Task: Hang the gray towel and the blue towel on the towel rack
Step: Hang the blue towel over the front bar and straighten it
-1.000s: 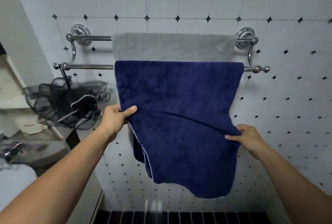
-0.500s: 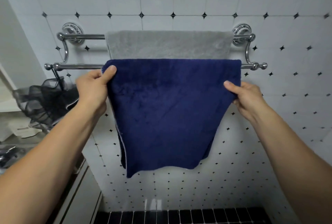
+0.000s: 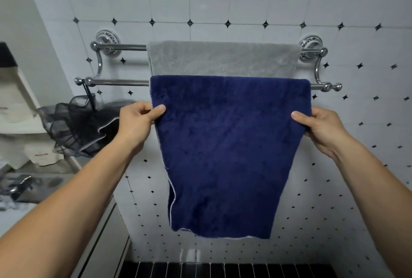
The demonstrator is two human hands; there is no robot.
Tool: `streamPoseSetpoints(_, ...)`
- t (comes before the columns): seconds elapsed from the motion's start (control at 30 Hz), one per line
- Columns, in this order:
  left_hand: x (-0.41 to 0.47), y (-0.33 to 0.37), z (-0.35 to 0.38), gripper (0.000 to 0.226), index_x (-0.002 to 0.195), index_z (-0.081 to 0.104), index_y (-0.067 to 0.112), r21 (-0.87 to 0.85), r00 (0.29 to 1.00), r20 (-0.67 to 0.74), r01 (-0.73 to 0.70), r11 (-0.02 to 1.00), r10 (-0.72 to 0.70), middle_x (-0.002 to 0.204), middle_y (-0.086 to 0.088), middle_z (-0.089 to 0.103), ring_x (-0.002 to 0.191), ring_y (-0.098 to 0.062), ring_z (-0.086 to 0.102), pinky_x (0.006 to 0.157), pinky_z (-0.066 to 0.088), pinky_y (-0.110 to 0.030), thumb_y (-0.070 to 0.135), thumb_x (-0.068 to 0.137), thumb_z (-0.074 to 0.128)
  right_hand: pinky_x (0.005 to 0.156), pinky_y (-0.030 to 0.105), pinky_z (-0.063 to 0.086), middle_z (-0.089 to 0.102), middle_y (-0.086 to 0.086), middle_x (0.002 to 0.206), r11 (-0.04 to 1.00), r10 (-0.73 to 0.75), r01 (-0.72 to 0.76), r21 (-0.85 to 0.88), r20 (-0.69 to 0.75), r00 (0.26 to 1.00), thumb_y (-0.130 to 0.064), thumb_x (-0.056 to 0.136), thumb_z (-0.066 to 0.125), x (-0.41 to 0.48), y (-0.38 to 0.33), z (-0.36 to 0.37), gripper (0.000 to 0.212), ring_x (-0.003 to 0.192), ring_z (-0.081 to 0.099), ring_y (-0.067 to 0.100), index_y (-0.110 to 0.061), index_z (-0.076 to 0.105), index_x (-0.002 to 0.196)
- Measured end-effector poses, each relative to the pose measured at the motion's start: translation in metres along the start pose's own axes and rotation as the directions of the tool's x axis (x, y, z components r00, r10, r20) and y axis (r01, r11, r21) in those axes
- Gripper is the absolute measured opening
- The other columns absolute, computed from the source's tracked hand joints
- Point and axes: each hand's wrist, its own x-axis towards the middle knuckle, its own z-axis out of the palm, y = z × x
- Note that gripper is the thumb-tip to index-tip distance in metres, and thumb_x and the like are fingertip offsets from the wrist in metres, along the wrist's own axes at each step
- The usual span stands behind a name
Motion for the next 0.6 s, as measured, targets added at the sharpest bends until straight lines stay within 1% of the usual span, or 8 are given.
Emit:
streamPoseSetpoints(0.13,-0.009,-0.017,-0.004,0.021,0.061,0.066,0.012,0.072,0.999,0.036,0.037,0.997,-0.04,0.063,0.003,0.072,0.063,-0.013,0.066,0.072,0.057,-0.029,0.015,0.078,0.078,0.07,0.024,0.058,0.077,0.001,0.099,0.999,0.025,-0.026,-0.024,-0.016,1.0,-0.015,0.079,0.074,-0.007,0.008,-0.014,0.021,0.089,0.073,0.017,-0.014,0.074,0.099)
streamPoseSetpoints(0.2,-0.019,-0.025,-0.003,0.018,0.066,0.066,0.005,0.049,0.996,0.047,0.074,0.996,-0.077,0.067,-0.003,0.072,0.065,-0.015,0.066,0.072,0.057,-0.029,0.011,0.078,0.077,0.067,0.021,0.058,0.078,-0.002,0.094,0.998,0.036,-0.037,-0.046,-0.019,0.999,-0.018,0.075,0.076,-0.011,0.013,-0.014,0.024,0.085,0.074,0.014,-0.014,0.074,0.098)
streamPoseSetpoints(0.3,-0.022,-0.019,-0.002,0.023,0.074,0.063,-0.006,0.02,0.994,0.08,0.074,0.997,-0.076,0.069,-0.007,0.067,0.066,-0.013,0.064,0.074,0.057,-0.025,0.013,0.082,0.074,0.063,0.021,0.057,0.078,-0.004,0.091,0.994,0.037,-0.04,-0.104,-0.029,0.999,-0.017,0.081,0.073,-0.011,0.008,-0.013,0.018,0.08,0.074,0.012,-0.012,0.073,0.098)
streamPoseSetpoints(0.37,-0.017,-0.003,0.001,0.026,0.068,0.062,0.001,-0.007,0.992,0.105,0.069,0.998,-0.068,0.073,-0.009,0.064,0.072,-0.015,0.062,0.079,0.056,-0.027,0.018,0.085,0.071,0.068,0.025,0.055,0.078,-0.007,0.088,0.993,0.025,-0.031,-0.116,-0.051,0.998,-0.023,0.085,0.07,-0.006,-0.004,-0.012,0.009,0.08,0.073,0.01,-0.018,0.074,0.091)
streamPoseSetpoints(0.43,-0.011,0.018,0.007,0.027,0.066,0.061,0.006,-0.039,0.997,0.062,0.056,0.998,-0.054,0.079,-0.013,0.061,0.079,-0.02,0.06,0.084,0.054,-0.035,0.021,0.088,0.068,0.07,0.026,0.053,0.077,-0.01,0.083,0.995,-0.013,0.002,-0.099,-0.106,0.994,-0.029,0.088,0.067,0.001,-0.02,-0.006,0.011,0.076,0.072,0.005,-0.022,0.073,0.082)
streamPoseSetpoints(0.47,-0.007,0.028,0.011,0.027,0.07,0.062,0.003,-0.047,0.999,0.022,0.048,0.998,-0.047,0.082,-0.014,0.059,0.079,-0.021,0.058,0.083,0.054,-0.037,0.022,0.089,0.067,0.068,0.025,0.052,0.076,-0.012,0.078,0.996,-0.029,0.015,-0.092,-0.146,0.989,-0.03,0.088,0.067,0.005,-0.028,-0.002,0.013,0.073,0.071,0.003,-0.021,0.072,0.08)
streamPoseSetpoints(0.53,-0.001,0.044,0.019,0.026,0.078,0.062,0.001,-0.074,0.996,-0.064,0.05,0.996,-0.054,0.083,-0.013,0.056,0.076,-0.022,0.053,0.071,0.051,-0.036,0.023,0.091,0.065,0.062,0.022,0.048,0.073,-0.016,0.067,0.994,-0.054,0.033,-0.103,-0.209,0.976,-0.026,0.088,0.067,0.01,-0.039,0.004,0.011,0.064,0.068,0.0,-0.02,0.07,0.079)
streamPoseSetpoints(0.6,0.006,0.053,0.022,0.026,0.073,0.056,0.008,-0.091,0.986,-0.139,0.079,0.993,-0.091,0.081,-0.011,0.052,0.07,-0.021,0.046,0.055,0.043,-0.025,0.025,0.091,0.064,0.06,0.023,0.042,0.071,-0.016,0.061,0.99,-0.071,0.038,-0.137,-0.238,0.969,-0.023,0.086,0.07,0.013,-0.042,0.005,0.011,0.065,0.065,0.004,-0.021,0.068,0.076)
